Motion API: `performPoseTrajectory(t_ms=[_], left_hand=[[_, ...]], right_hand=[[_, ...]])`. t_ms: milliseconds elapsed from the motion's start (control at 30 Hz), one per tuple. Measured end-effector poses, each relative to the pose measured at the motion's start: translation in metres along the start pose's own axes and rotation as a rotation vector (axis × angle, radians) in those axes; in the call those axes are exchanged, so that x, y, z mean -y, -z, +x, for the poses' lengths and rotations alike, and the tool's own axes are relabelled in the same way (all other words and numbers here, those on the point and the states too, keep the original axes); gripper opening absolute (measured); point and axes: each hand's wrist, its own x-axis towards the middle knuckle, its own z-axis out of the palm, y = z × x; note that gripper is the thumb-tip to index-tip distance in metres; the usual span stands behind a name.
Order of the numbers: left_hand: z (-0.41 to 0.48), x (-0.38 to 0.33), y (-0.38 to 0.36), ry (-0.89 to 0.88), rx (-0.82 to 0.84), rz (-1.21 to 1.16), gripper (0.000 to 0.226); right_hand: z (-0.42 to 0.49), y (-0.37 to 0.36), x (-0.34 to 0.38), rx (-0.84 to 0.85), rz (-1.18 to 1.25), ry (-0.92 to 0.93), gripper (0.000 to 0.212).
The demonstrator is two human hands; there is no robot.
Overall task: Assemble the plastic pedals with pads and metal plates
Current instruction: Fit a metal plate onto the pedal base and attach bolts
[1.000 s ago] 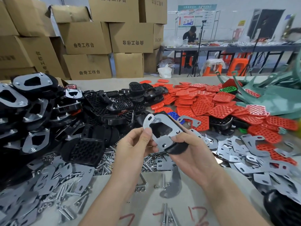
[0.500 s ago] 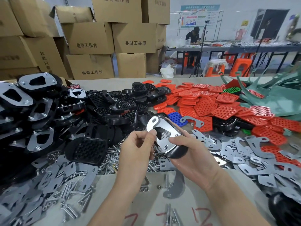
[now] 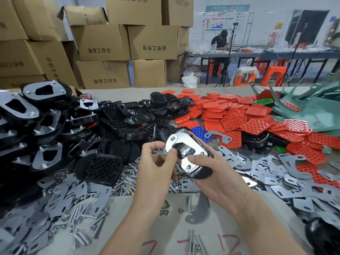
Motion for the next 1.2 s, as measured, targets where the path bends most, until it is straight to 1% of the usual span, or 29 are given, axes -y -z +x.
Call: performPoseTrajectory(t_ms=[100, 233, 433, 600, 633, 700, 767, 800, 867, 933, 967, 1033, 1100, 1200], left_hand=[[0.000, 0.002, 0.000, -0.007, -0.004, 0.012, 0.016], [0.000, 0.003, 0.003, -0.023, 0.008, 0.030, 0.016], [0.001, 0.000, 0.004, -0.004, 0.033, 0.035, 0.016], [0.004, -0.006, 0.003, -0.018, -0.003, 0.123, 0.024], [0.006, -0.007, 0.005, -0.036, -0.021, 0.163, 0.024], [0.008, -0.009, 0.013, -0.082, -0.047, 0.267, 0.016], [0.010, -0.009, 0.021, -0.117, -0.042, 0.439, 0.005], [0.011, -0.008, 0.025, -0.127, -0.021, 0.551, 0.003], [0.012, -0.004, 0.028, -0.125, 0.060, 0.764, 0.009], [0.012, -0.001, 0.027, -0.090, 0.187, 0.909, 0.009], [0.012, 0.001, 0.024, -0.099, 0.257, 0.993, 0.009], [0.013, 0.006, 0.017, -0.180, 0.363, 1.182, 0.014], [0.014, 0.008, 0.010, -0.261, 0.387, 1.293, 0.018], [0.018, 0.007, 0.002, -0.291, 0.396, 1.405, 0.022]], right_hand=[[0.000, 0.000, -0.001, -0.009, 0.006, -0.002, 0.067], [-0.001, 0.001, 0.000, -0.009, 0.011, -0.002, 0.064], [-0.001, 0.001, 0.000, -0.020, 0.018, -0.009, 0.065], [0.000, 0.000, 0.000, -0.062, 0.048, 0.057, 0.060], [0.001, 0.001, 0.001, -0.085, 0.056, 0.080, 0.058], [0.002, 0.006, 0.005, -0.148, 0.077, 0.117, 0.054], [0.004, 0.013, 0.008, -0.218, 0.105, 0.140, 0.049], [0.004, 0.016, 0.009, -0.243, 0.122, 0.148, 0.048], [0.006, 0.019, 0.009, -0.269, 0.151, 0.156, 0.048], [0.007, 0.019, 0.008, -0.281, 0.143, 0.157, 0.048], [0.008, 0.019, 0.007, -0.287, 0.132, 0.157, 0.049], [0.009, 0.019, 0.006, -0.308, 0.114, 0.162, 0.052], [0.009, 0.019, 0.006, -0.334, 0.109, 0.160, 0.053], [0.007, 0.021, 0.006, -0.375, 0.130, 0.149, 0.042]])
